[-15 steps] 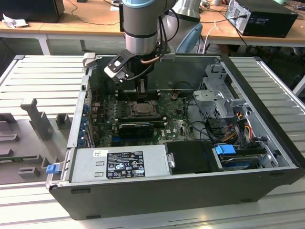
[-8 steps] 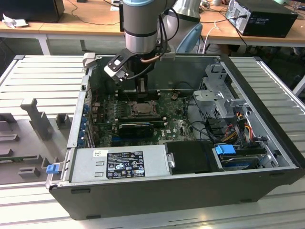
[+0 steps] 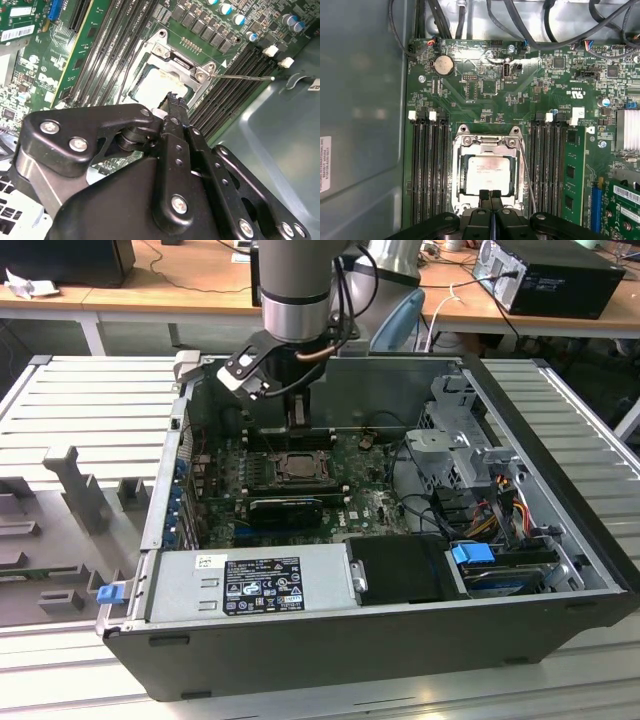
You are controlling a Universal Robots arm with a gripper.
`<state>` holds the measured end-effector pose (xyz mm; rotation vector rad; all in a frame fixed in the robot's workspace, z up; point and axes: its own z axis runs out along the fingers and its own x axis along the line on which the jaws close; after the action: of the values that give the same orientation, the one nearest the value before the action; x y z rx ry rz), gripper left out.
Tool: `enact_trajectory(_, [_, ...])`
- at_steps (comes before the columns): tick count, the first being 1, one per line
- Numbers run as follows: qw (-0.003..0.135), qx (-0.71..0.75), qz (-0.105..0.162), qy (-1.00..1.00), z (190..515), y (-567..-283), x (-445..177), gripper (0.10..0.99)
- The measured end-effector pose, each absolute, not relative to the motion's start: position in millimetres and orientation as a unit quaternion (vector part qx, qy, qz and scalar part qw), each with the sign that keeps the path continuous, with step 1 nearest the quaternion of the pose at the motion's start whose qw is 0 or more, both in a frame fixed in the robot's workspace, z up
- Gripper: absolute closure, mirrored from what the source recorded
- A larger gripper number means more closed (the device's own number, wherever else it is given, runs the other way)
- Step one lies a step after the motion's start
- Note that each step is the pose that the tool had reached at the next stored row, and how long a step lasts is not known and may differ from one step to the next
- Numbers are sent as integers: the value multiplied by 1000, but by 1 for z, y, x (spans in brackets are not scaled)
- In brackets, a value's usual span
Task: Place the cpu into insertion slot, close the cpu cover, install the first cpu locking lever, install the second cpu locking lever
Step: 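Install the first cpu locking lever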
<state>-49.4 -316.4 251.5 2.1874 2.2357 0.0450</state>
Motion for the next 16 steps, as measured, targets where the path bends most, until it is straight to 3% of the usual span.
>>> enact_trajectory(16, [6,643,14,766,260,-316,-50,980])
